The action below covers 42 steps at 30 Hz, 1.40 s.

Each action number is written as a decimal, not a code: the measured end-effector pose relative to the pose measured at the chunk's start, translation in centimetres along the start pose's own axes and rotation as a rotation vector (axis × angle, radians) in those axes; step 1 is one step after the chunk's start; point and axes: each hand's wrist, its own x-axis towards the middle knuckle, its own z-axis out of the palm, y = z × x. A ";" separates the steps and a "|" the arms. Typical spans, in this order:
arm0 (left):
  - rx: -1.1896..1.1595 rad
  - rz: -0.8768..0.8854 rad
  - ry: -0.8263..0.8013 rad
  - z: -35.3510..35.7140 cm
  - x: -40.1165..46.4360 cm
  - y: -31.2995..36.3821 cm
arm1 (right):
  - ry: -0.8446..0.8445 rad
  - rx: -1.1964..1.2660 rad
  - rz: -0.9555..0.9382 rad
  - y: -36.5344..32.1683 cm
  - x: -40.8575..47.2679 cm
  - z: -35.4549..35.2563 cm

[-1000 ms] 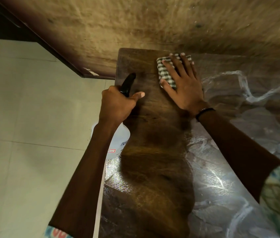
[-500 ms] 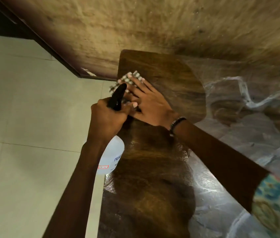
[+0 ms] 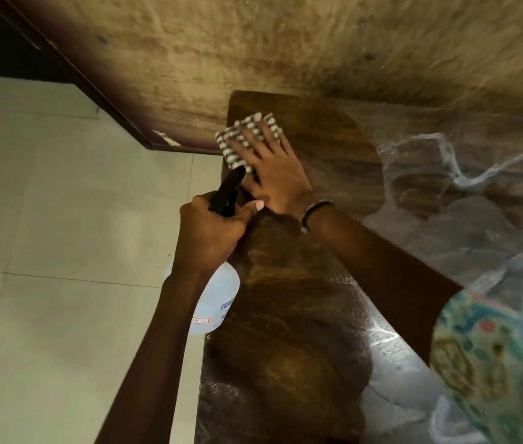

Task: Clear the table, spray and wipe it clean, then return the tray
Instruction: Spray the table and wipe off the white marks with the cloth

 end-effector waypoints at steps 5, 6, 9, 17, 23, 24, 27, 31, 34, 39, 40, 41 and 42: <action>0.014 -0.034 -0.037 -0.6 -1.3 -0.6 | 0.047 0.004 -0.115 1.6 -10.2 1.4; 0.011 -0.049 -0.044 -0.7 -1.6 -0.6 | 0.049 -0.001 -0.080 3.1 -11.6 1.3; -0.005 -0.060 -0.058 -1.0 -2.6 -0.7 | 0.056 0.008 0.108 6.4 -12.4 0.7; 0.000 -0.039 -0.072 1.6 -5.0 -0.5 | 0.013 0.048 0.202 1.7 -7.2 0.7; 0.097 -0.056 -0.084 5.0 -5.4 1.0 | 0.064 0.004 0.010 4.4 -15.5 1.4; 0.097 -0.056 -0.100 5.6 -5.5 1.6 | 0.071 0.006 0.047 6.0 -16.6 1.4; 0.133 -0.024 -0.122 7.2 -6.0 3.6 | 0.117 0.037 0.229 11.5 -18.8 0.5; 0.151 0.020 -0.148 10.3 -6.0 6.3 | 0.124 0.093 0.436 18.3 -20.6 -1.2; 0.162 0.023 -0.160 13.0 -5.9 7.9 | 0.109 0.042 0.396 20.3 -21.1 -1.7; 0.194 0.035 -0.147 16.5 -5.5 9.8 | 0.119 0.042 0.373 21.2 -21.4 -1.4; 0.199 0.051 -0.137 16.8 -5.3 10.1 | 0.126 0.049 0.380 21.4 -21.4 -1.3; 0.195 0.055 -0.133 17.1 -5.1 10.4 | 0.135 0.057 0.386 21.6 -21.4 -1.2; 0.192 0.043 -0.134 17.2 -4.9 10.6 | 0.146 0.064 0.393 21.7 -21.4 -1.3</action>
